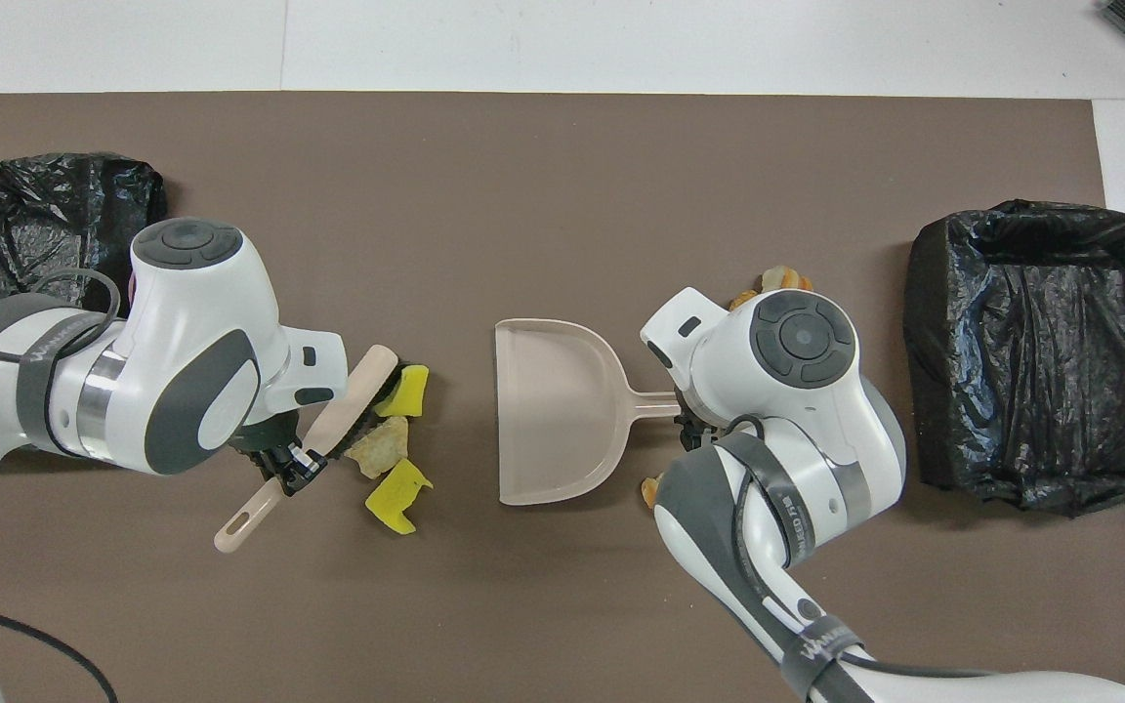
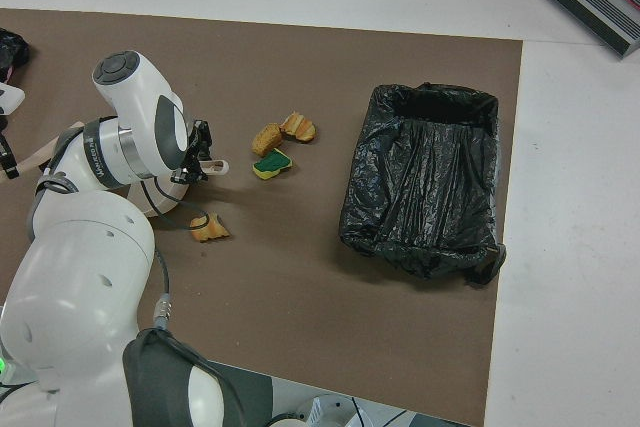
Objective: Sweep and dump trash in bin
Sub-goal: 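Sweep the yellow sponge and crust toward the dustpan with the left gripper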
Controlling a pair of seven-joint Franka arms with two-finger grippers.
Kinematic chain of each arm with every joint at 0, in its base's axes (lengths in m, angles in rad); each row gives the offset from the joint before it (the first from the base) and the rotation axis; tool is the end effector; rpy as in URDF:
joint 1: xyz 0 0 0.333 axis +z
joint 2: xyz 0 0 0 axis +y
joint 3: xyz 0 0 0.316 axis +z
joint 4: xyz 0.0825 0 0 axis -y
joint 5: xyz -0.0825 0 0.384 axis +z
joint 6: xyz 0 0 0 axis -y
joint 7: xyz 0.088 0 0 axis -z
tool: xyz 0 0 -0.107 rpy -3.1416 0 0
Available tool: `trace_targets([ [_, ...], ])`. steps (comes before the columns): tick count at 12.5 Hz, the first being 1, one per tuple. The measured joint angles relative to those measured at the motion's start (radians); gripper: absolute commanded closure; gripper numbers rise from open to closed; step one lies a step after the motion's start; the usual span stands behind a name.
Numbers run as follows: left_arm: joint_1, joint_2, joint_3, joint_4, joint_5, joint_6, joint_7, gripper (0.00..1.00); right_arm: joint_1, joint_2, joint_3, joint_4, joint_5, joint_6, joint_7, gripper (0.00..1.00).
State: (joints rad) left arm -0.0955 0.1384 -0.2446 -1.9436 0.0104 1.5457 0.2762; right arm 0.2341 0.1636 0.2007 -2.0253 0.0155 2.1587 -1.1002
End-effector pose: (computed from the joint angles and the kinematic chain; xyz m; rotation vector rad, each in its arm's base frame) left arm 0.4928 -0.1701 0.3838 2.8783 -0.9311 -0.8251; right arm 0.5253 0.2417 0.3683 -2.2354 -2.1332 0.0166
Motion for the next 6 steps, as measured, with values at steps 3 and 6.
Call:
trace_targets([
  [3,-0.049,-0.072,0.000,-0.001,-0.016,-0.088,-0.135,1.00,0.000,0.000,0.000,0.000,0.000,0.001,0.000,1.00],
  [6,-0.074,-0.110,0.000,-0.025,-0.016,-0.113,-0.308,1.00,0.000,0.000,0.000,0.000,0.000,0.001,0.000,1.00],
])
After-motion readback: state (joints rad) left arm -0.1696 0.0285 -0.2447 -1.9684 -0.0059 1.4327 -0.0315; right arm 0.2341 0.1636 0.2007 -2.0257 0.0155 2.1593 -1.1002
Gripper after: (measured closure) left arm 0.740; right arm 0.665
